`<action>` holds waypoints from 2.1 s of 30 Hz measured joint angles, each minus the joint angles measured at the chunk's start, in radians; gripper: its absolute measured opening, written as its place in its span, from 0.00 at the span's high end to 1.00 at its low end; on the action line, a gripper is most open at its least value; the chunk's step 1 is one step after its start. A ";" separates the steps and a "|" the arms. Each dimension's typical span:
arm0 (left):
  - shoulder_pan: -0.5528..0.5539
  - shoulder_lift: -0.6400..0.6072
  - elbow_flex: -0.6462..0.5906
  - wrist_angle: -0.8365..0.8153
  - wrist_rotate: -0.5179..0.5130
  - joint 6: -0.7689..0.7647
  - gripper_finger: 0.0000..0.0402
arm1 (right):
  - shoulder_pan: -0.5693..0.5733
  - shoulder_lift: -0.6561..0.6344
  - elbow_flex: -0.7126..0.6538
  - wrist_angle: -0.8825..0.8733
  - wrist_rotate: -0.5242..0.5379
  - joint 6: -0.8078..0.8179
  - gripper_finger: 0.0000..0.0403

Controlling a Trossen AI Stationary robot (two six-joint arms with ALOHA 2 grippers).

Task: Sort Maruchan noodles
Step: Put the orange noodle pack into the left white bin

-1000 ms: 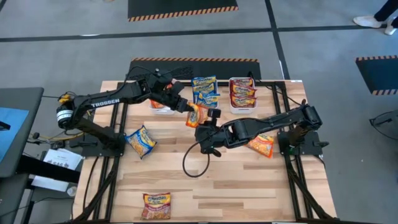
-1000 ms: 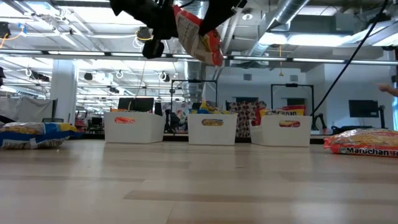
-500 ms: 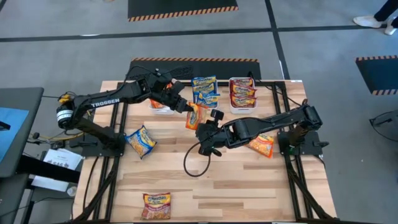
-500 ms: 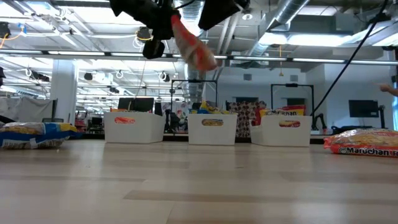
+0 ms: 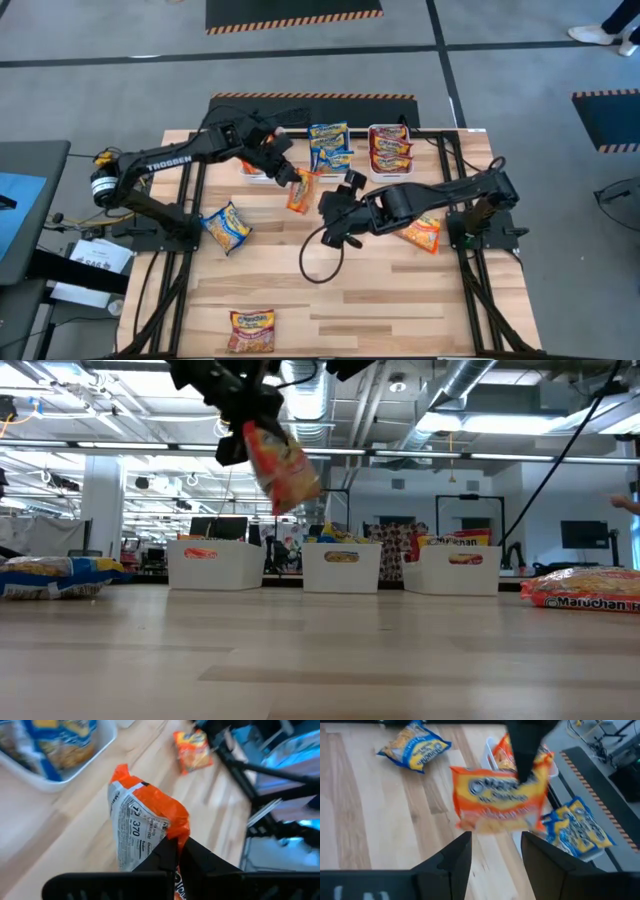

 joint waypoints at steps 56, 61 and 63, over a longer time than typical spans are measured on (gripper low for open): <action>0.388 0.420 0.263 -0.537 -0.341 1.174 1.00 | -0.364 -0.001 0.024 -0.333 0.006 -0.080 0.54; 0.388 0.425 0.265 -0.542 -0.371 1.168 0.99 | -0.364 -0.001 0.024 -0.332 0.006 -0.078 0.54; 0.389 0.426 0.280 -0.548 -0.377 1.145 0.97 | -0.364 -0.001 0.024 -0.332 0.006 -0.078 0.54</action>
